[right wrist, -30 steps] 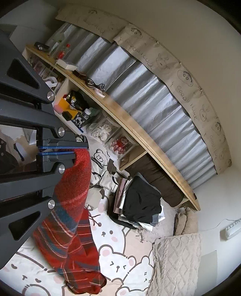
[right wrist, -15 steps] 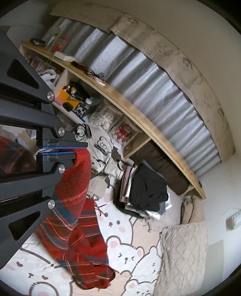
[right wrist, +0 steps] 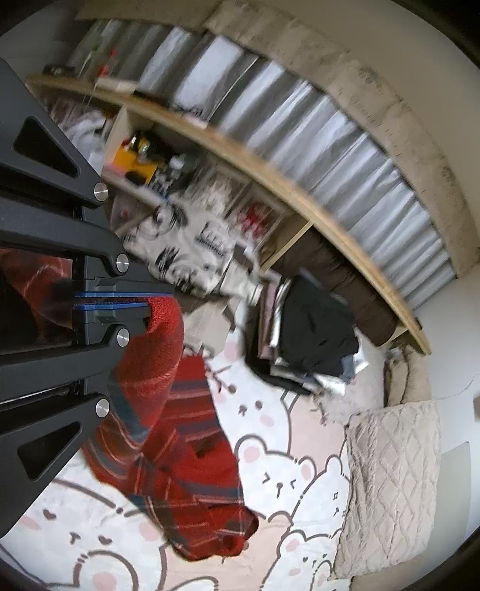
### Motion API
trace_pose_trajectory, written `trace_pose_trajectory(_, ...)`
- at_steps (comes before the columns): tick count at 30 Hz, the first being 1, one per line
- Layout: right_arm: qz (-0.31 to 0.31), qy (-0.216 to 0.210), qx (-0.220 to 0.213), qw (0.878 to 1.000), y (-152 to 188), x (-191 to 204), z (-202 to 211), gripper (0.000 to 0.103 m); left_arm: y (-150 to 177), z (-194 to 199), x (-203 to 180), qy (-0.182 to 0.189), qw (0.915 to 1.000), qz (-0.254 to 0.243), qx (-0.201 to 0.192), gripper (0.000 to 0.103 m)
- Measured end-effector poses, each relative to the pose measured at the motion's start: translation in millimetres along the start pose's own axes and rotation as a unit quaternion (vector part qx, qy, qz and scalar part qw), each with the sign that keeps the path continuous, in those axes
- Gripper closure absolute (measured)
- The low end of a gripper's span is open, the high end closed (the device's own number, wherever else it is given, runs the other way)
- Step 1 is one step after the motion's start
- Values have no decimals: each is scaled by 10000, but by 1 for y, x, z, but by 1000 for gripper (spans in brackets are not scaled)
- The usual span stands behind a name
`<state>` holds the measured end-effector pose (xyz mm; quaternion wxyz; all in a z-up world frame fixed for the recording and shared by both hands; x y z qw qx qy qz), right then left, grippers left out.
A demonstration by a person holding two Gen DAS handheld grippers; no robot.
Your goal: Fold clothes
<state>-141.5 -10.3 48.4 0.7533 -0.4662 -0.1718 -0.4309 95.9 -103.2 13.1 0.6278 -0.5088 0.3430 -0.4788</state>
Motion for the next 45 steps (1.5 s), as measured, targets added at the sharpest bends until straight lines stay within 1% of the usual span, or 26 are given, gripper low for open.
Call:
trace_pose_trajectory(2, 314, 297, 162, 9989, 6, -8, -11, 101, -5, -12, 16, 306, 9979, 481, 290, 100)
trace_pose_trajectory(3, 501, 440, 247, 9975, 10, -13, -17, 101, -8, -17, 21, 355, 9969, 594, 367, 100)
trace_pose_trajectory(5, 898, 723, 425, 9924, 19, -24, -30, 101, -12, -27, 29, 353, 9958, 699, 482, 100)
trace_pose_trajectory(7, 1018, 773, 531, 9904, 29, -39, -39, 100, -16, -38, 34, 262, 9959, 662, 557, 100)
trace_pose_trajectory(9, 1093, 785, 625, 9889, 39, -54, -46, 95, -19, -50, 39, 91, 9967, 542, 597, 100)
trace_pose_trajectory(10, 1087, 794, 641, 9888, 46, -61, -47, 80, -19, -58, 41, 0, 9970, 477, 615, 100)
trace_pose_trajectory(11, 1064, 804, 645, 9890, 53, -68, -46, 57, -19, -66, 42, -64, 9969, 437, 649, 100)
trace_pose_trajectory(13, 1081, 833, 616, 9887, 66, -76, -44, 40, -16, -81, 45, -150, 9963, 427, 730, 100)
trace_pose_trajectory(15, 1369, 1191, 381, 9827, 87, -78, -38, 40, -13, -93, 48, -223, 9957, 433, 794, 100)
trace_pose_trajectory(16, 1434, 1277, 299, 9809, 100, -78, -38, 40, -12, -100, 50, -242, 9952, 460, 825, 100)
trace_pose_trajectory(22, 1592, 1513, -66, 9756, 180, -80, -47, 40, -3, -121, 61, -277, 9923, 699, 988, 100)
trace_pose_trajectory(25, 1371, 1249, 29, 9827, 206, -82, -72, 40, 1, -126, 66, -273, 9912, 772, 1043, 100)
trace_pose_trajectory(28, 1252, 1250, 216, 9840, 219, -87, -106, 41, 3, -126, 70, -284, 9907, 795, 1072, 100)
trace_pose_trajectory(30, 1156, 1313, 261, 9842, 219, -94, -120, 58, 4, -126, 74, -301, 9906, 776, 1081, 100)
trace_pose_trajectory(31, 1101, 1337, 274, 9845, 217, -97, -124, 74, 4, -126, 75, -321, 9909, 741, 1073, 100)
trace_pose_trajectory(32, 1106, 1433, 306, 9830, 215, -100, -125, 85, 4, -125, 77, -354, 9914, 693, 1053, 100)
trace_pose_trajectory(33, 1136, 1556, 345, 9807, 213, -103, -125, 90, 4, -125, 78, -387, 9918, 645, 1033, 100)
trace_pose_trajectory(34, 1165, 1680, 385, 9781, 210, -107, -124, 99, 4, -125, 80, -419, 9922, 597, 1012, 100)
trace_pose_trajectory(36, 1509, 2244, 285, 9623, 201, -110, -108, 100, 4, -124, 83, -482, 9928, 511, 967, 100)
trace_pose_trajectory(37, 1702, 2549, 220, 9516, 196, -111, -98, 100, 2, -123, 85, -515, 9933, 479, 919, 100)
trace_pose_trajectory(38, 1919, 2968, 97, 9354, 188, -113, -81, 100, -2, -122, 88, -551, 9939, 445, 844, 100)
trace_pose_trajectory(40, 2334, 3863, -194, 8921, 170, -116, -42, 101, -11, -118, 93, -589, 9951, 409, 687, 100)
trace_pose_trajectory(41, 2463, 4200, -310, 8729, 163, -117, -24, 101, -16, -116, 95, -589, 9955, 409, 616, 100)
trace_pose_trajectory(42, 2580, 4634, -470, 8465, 152, -119, 4, 101, -21, -112, 97, -540, 9962, 433, 536, 100)
trace_pose_trajectory(44, 2605, 5202, -773, 8097, 134, -119, 54, 101, -35, -99, 97, -376, 9978, 459, 312, 100)
trace_pose_trajectory(45, 2586, 5496, -934, 7888, 124, -116, 84, 101, -42, -93, 97, -294, 9983, 473, 200, 100)
Point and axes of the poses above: each gripper's, at about its wrist camera, not at the fingertips, and z roughly against the way its jaws point, x to its left, y to its underside, the point moved 4 cm from there along -z, roughly the way its jaws point, and after that the axes turned 14 degrees about -y, right-handed, at the moved point
